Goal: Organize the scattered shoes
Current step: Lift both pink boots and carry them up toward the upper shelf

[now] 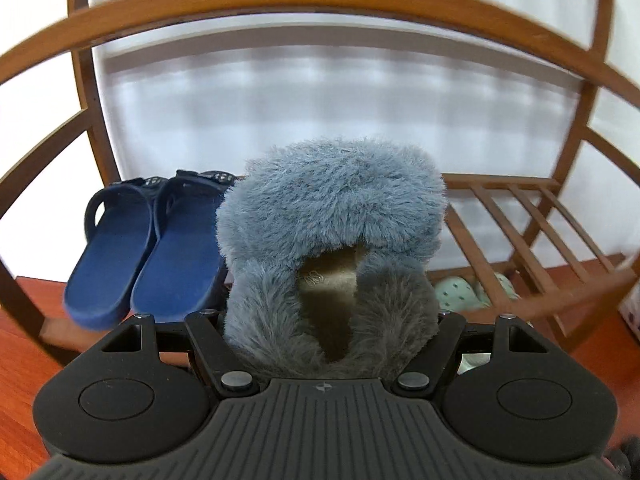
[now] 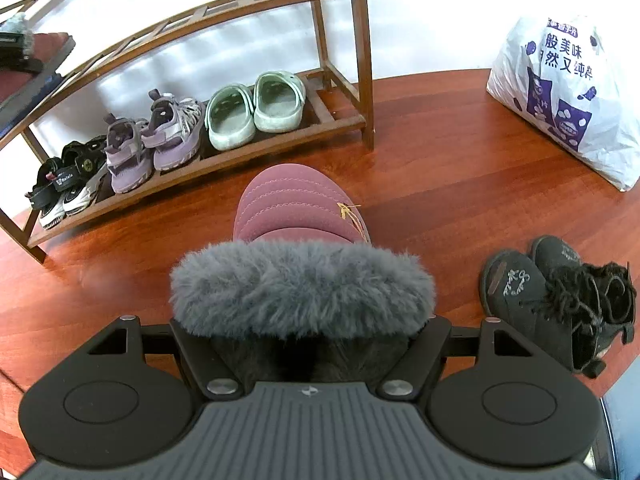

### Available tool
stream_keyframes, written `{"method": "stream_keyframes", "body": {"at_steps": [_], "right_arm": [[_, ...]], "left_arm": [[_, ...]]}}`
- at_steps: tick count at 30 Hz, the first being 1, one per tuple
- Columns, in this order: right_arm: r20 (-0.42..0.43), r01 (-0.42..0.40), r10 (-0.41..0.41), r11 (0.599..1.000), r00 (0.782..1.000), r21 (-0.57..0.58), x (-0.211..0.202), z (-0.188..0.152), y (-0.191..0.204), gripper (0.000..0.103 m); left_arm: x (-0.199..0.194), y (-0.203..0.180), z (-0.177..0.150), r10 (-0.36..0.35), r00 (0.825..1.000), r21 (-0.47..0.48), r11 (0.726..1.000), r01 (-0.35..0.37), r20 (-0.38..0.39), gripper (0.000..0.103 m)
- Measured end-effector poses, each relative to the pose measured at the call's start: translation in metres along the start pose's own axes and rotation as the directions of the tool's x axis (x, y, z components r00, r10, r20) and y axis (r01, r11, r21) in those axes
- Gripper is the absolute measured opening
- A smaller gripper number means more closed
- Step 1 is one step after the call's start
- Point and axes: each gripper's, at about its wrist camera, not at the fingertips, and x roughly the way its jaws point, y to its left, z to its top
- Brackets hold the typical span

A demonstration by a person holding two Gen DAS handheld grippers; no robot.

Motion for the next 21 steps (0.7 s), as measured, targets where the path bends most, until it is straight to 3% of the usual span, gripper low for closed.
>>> {"method": "stream_keyframes", "body": {"at_steps": [11,18,21], "right_arm": [[-0.022,0.004,-0.005,1.000,1.000,-0.013,0.017,0.018,0.000,0.077],[-0.019,-0.005,0.003,0.998,1.000,-0.070,0.017,0.035,0.014,0.077],[-0.007,-0.025,0.024,0.995,1.000,-0.098,0.013,0.047,0.021,0.077]], "left_arm": [[0.040,0.000,0.016,0.053,0.998,0.011,0.999,-0.053,-0.018,0.074],[0.045,0.005,0.017,0.040,0.999,0.006,0.999,-0.040,-0.034,0.075],[0.039,0.007,0.016,0.020,1.000,0.017,1.000,-0.019,-0.014,0.081]]}}
